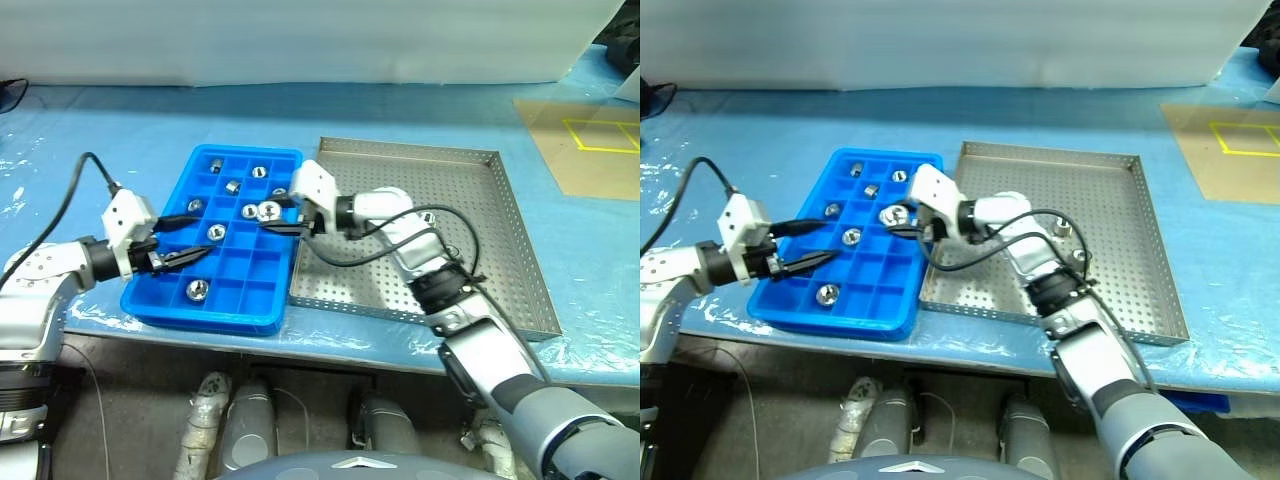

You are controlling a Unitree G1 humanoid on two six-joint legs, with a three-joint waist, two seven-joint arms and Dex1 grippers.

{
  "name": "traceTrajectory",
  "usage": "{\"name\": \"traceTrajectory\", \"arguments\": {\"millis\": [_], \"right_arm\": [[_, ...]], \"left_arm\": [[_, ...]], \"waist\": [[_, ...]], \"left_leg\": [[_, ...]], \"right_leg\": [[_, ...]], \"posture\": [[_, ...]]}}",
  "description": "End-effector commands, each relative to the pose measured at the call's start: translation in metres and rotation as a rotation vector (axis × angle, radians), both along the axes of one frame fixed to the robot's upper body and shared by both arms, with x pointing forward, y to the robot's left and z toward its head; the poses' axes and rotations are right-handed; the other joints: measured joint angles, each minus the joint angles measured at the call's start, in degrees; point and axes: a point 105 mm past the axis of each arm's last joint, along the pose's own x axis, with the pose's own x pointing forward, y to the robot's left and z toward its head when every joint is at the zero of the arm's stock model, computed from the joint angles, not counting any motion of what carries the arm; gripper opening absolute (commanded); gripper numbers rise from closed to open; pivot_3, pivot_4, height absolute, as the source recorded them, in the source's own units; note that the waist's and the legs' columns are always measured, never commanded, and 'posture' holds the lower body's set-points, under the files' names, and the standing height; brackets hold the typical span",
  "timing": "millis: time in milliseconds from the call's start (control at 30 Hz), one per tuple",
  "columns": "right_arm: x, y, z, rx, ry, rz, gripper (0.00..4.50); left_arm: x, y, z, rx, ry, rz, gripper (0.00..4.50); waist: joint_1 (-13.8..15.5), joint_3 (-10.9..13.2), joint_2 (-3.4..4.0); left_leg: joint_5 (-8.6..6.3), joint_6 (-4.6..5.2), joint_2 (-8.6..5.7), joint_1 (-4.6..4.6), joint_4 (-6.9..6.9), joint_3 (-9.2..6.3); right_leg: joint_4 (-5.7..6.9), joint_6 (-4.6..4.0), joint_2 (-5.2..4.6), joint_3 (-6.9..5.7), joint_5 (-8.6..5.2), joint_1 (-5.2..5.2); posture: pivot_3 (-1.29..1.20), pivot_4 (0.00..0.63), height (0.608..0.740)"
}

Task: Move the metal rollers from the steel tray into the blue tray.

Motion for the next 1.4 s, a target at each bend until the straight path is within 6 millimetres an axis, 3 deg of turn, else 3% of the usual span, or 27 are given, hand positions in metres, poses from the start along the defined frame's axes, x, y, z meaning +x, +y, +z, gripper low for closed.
{"name": "traceTrajectory", "arguments": {"millis": [33,167,467,633,733,867,1033,1200,1400], "right_arm": [[0.004,-0.001,-0.010,-0.032,-0.022,0.001,1.64],[0.010,-0.009,-0.032,-0.090,-0.004,-0.018,1.64],[0.019,-0.011,-0.036,-0.071,-0.003,-0.068,1.64],[0.023,-0.014,-0.034,-0.064,-0.006,-0.112,3.26],[0.027,-0.021,-0.023,-0.016,0.000,-0.142,3.26],[0.033,-0.054,0.000,0.049,-0.005,-0.205,3.26],[0.052,-0.127,0.018,0.105,-0.014,-0.458,3.26],[0.058,-0.187,0.012,0.104,0.019,-0.652,3.26],[0.066,-0.219,0.003,0.101,0.018,-0.804,3.26]], "left_arm": [[-0.008,-0.003,0.011,0.004,-0.042,-0.003,3.39],[-0.012,-0.006,0.008,-0.004,-0.038,0.007,3.39],[-0.013,-0.009,0.004,-0.001,-0.017,0.004,3.39],[-0.012,-0.014,0.003,-0.005,-0.014,-0.017,3.39],[-0.011,-0.017,0.005,-0.006,-0.014,-0.031,3.39],[-0.010,-0.028,0.005,-0.021,-0.009,-0.070,3.39],[-0.008,-0.050,0.000,-0.056,0.002,-0.135,3.39],[-0.002,-0.064,-0.003,-0.080,0.010,-0.189,3.39],[0.006,-0.071,-0.005,-0.077,0.019,-0.240,3.39]], "waist": [[0.42,0.01,-0.05],[0.66,0.03,-0.19],[1.15,0.03,-0.19],[1.15,0.03,-0.19],[1.14,0.03,-0.19],[1.35,0.03,-0.19],[1.39,0.02,-0.21],[1.08,0.02,-0.21],[-0.73,0.02,-0.21]], "left_leg": [[-0.01,0.02,-0.02,-0.05,0.01,0.00],[0.01,-0.02,0.02,-0.06,0.02,-0.02],[0.02,-0.03,0.07,0.09,-0.03,-0.04],[0.02,-0.04,0.07,0.07,-0.03,-0.04],[0.04,-0.07,0.06,0.06,-0.03,-0.03],[0.06,-0.10,0.05,0.03,-0.02,-0.03],[0.07,-0.13,0.03,0.04,0.03,0.00],[0.13,-0.21,0.04,0.08,0.02,0.05],[0.14,-0.21,0.01,0.12,0.05,0.07]], "right_leg": [[-0.03,0.00,-0.03,-0.01,0.00,0.01],[-0.01,0.00,-0.03,-0.08,0.00,0.00],[0.15,0.00,0.02,-0.06,0.00,0.01],[0.13,0.00,0.02,-0.06,0.00,0.01],[0.12,0.00,0.02,-0.05,0.00,0.00],[0.11,0.00,0.02,-0.06,0.00,0.01],[0.07,0.02,0.02,-0.04,0.01,0.07],[0.11,0.01,0.09,-0.04,0.01,0.07],[0.14,0.01,0.19,0.03,0.01,0.04]], "posture": [[0.20,0.150,0.740],[0.22,0.150,0.740],[0.20,0.150,0.740],[0.19,0.150,0.740],[0.18,0.150,0.740],[0.16,0.150,0.740],[0.11,0.150,0.740],[0.05,0.150,0.740],[0.02,0.150,0.740]]}}
